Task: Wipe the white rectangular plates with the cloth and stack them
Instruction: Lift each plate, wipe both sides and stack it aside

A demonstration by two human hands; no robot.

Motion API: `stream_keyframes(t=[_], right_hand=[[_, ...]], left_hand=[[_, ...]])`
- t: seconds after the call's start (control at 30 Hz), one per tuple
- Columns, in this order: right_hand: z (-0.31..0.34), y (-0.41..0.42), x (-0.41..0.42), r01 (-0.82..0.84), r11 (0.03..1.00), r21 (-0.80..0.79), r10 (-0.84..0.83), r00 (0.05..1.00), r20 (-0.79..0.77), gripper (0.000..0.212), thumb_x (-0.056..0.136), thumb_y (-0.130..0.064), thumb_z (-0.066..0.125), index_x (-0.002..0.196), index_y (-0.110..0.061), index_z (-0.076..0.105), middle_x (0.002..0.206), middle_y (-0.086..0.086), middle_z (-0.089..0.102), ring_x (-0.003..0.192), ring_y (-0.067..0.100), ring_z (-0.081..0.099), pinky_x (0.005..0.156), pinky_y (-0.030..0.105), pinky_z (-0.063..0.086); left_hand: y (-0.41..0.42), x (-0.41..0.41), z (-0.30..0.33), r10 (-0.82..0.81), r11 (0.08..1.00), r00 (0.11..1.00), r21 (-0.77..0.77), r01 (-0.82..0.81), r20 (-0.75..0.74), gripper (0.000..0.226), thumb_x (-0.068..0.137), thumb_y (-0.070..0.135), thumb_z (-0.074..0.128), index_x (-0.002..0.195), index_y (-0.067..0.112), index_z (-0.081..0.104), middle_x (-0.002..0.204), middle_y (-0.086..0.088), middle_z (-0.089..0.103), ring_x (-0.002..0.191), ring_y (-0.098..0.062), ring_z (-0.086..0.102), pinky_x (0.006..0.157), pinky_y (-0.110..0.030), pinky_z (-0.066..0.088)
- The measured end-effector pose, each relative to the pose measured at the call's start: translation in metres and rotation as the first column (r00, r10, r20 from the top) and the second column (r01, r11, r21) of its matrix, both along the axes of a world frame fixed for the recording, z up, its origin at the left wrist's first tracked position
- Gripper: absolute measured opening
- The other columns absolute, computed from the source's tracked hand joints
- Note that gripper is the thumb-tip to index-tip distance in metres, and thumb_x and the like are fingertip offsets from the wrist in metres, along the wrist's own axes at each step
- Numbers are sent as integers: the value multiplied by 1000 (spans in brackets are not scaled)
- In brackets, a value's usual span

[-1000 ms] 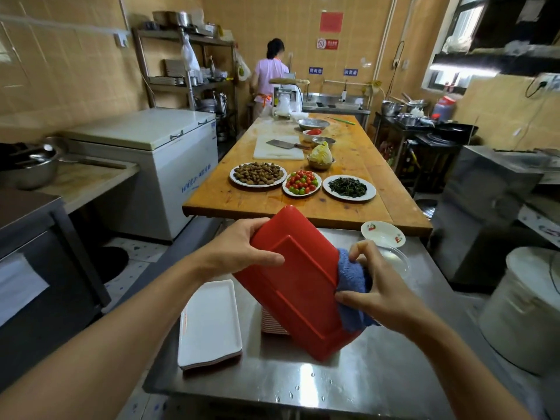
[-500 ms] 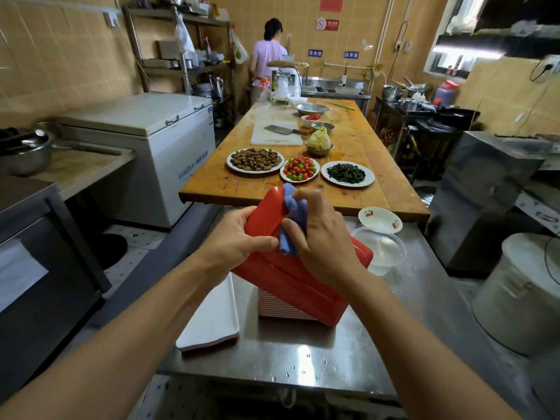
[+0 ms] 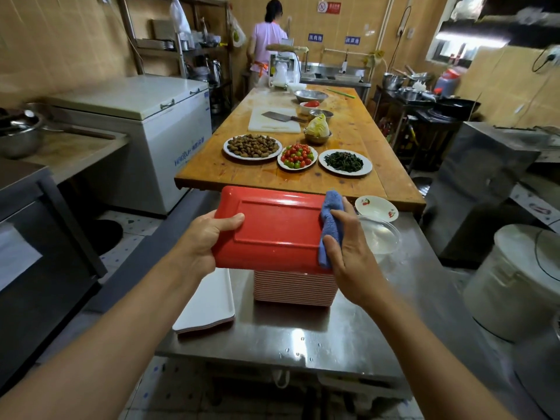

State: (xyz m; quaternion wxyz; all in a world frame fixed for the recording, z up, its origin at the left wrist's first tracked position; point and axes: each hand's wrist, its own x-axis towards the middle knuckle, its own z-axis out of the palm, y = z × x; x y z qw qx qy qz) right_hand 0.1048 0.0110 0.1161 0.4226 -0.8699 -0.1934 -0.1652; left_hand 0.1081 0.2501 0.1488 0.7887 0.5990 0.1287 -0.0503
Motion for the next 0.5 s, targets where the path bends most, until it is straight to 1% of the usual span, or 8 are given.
stream_keyframes(t=[0.07, 0.13, 0.2, 0.23, 0.3, 0.37, 0.43, 0.5], right_hand=[[-7, -2, -9, -34, 999, -2, 34, 999, -15, 42, 94, -29, 42, 134, -21, 32, 157, -5, 11, 140, 5, 18, 110, 30, 28], [-11, -2, -15, -30, 1000, -3, 30, 1000, -3, 44, 93, -30, 41, 135, -23, 32, 157, -4, 11, 143, 11, 18, 112, 40, 31], [-13, 0, -17, 17, 999, -42, -14, 998, 69, 44, 92, -25, 45, 134, -21, 33, 156, 3, 18, 144, 21, 18, 111, 50, 31], [-13, 3, -17, 51, 995, -81, -40, 991, 131, 45, 90, -22, 48, 132, -22, 33, 154, 5, 22, 144, 25, 18, 112, 52, 29], [-15, 11, -17, 112, 981, -156, -71, 966, 248, 47, 85, -16, 54, 127, -20, 33, 150, 6, 28, 142, 29, 19, 112, 53, 26], [-16, 24, -19, 138, 966, -219, -60, 942, 330, 45, 82, -15, 55, 123, -17, 36, 145, 11, 38, 139, 30, 22, 111, 55, 27], [-18, 44, -23, 124, 955, -269, -18, 931, 366, 44, 81, -21, 51, 123, -16, 37, 140, 14, 46, 137, 29, 24, 112, 52, 24], [-19, 65, -28, 83, 954, -287, 25, 935, 354, 44, 82, -25, 47, 124, -16, 37, 140, 14, 48, 137, 28, 25, 115, 45, 17]], left_hand=[[0, 3, -1, 44, 998, 997, -44, -46, -58, 15, 84, 15, 65, 97, 21, 62, 79, -5, 74, 68, -23, 70, 52, -34, 55], [-1, 3, -2, 68, 995, 990, -70, -77, -121, 15, 83, 16, 67, 97, 20, 62, 75, -6, 73, 65, -24, 70, 51, -34, 54], [-4, 1, -2, 81, 991, 980, -92, -99, -179, 17, 82, 17, 69, 98, 17, 61, 73, -8, 73, 64, -25, 70, 47, -33, 53], [-6, 0, -2, 84, 989, 976, -105, -107, -202, 19, 81, 18, 70, 98, 15, 61, 76, -9, 72, 67, -26, 69, 47, -34, 53], [-9, -2, 0, 85, 983, 970, -137, -118, -227, 21, 81, 19, 70, 98, 13, 60, 82, -12, 71, 73, -29, 68, 48, -37, 53], [-14, -4, 3, 84, 978, 968, -165, -125, -235, 23, 83, 20, 68, 102, 10, 58, 86, -13, 69, 74, -29, 67, 50, -40, 51], [-20, -7, 5, 76, 973, 972, -195, -121, -223, 28, 89, 22, 61, 113, 10, 53, 95, -15, 65, 76, -30, 63, 56, -44, 48], [-25, -10, 6, 73, 963, 976, -239, -123, -205, 28, 94, 22, 54, 120, 10, 50, 103, -19, 61, 78, -30, 61, 63, -45, 47]])
